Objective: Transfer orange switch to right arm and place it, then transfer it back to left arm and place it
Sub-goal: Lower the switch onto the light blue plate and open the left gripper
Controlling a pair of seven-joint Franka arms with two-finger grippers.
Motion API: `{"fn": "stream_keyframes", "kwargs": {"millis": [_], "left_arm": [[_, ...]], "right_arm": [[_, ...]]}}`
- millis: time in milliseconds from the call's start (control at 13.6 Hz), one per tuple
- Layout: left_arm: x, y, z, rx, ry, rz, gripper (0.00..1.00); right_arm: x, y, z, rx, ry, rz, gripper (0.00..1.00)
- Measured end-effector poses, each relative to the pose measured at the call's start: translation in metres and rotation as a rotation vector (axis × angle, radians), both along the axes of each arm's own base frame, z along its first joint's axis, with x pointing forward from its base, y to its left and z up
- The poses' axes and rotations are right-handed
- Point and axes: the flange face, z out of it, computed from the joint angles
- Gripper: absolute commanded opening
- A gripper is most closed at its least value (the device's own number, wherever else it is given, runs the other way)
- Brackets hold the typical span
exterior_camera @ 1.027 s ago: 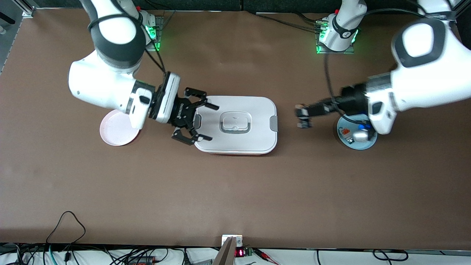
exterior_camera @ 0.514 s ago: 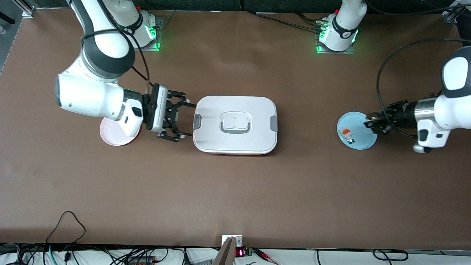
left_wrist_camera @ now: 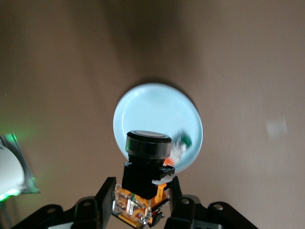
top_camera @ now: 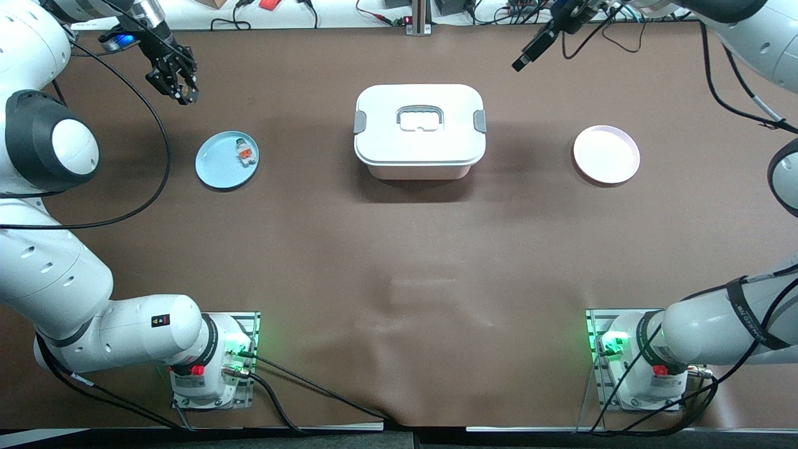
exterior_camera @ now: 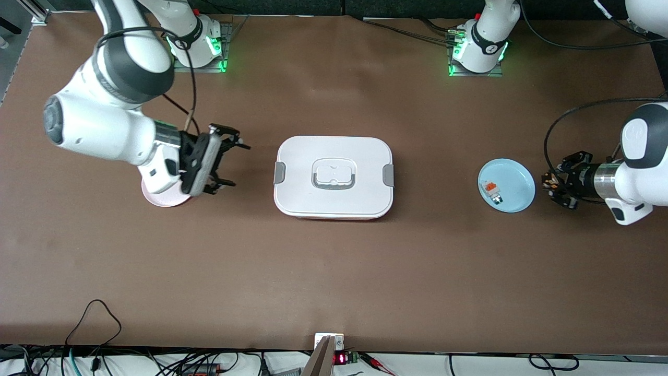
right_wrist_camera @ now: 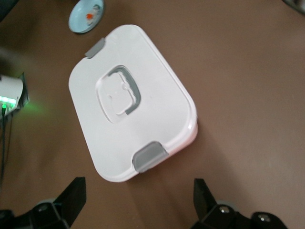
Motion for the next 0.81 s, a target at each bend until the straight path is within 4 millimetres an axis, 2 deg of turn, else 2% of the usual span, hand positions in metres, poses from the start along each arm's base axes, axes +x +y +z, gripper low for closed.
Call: {"fn": "stream_keyframes", "kwargs": {"millis": [147,294,514,660,807], "left_arm": [[-0.001,0.006,-0.021,0.082,-0.015,0.115,0.13],[-0.01,0.003,-0.055,0.107,-0.028,0.174,0.13],[-0.03,-0.003,-0.093,0.117,-0.1,0.216,0.13],[-0.045,-0.01,-0.107,0.122,-0.135,0.241,0.13],[-0.057,-0.017,-0.121,0.12,-0.164,0.247,0.13]], "right_arm": [[0.002,-0.029,0.005,-0.073,0.122,-0.186,1.0],[-0.001,-0.056,0.021,-0.218,0.186,-0.34,1.0],[-0.01,-0.078,0.05,-0.456,0.235,-0.546,1.0],[-0.012,-0.097,0.078,-0.616,0.187,-0.599,1.0],[-0.009,-0.119,0.111,-0.687,0.132,-0.652,1.0]]}}
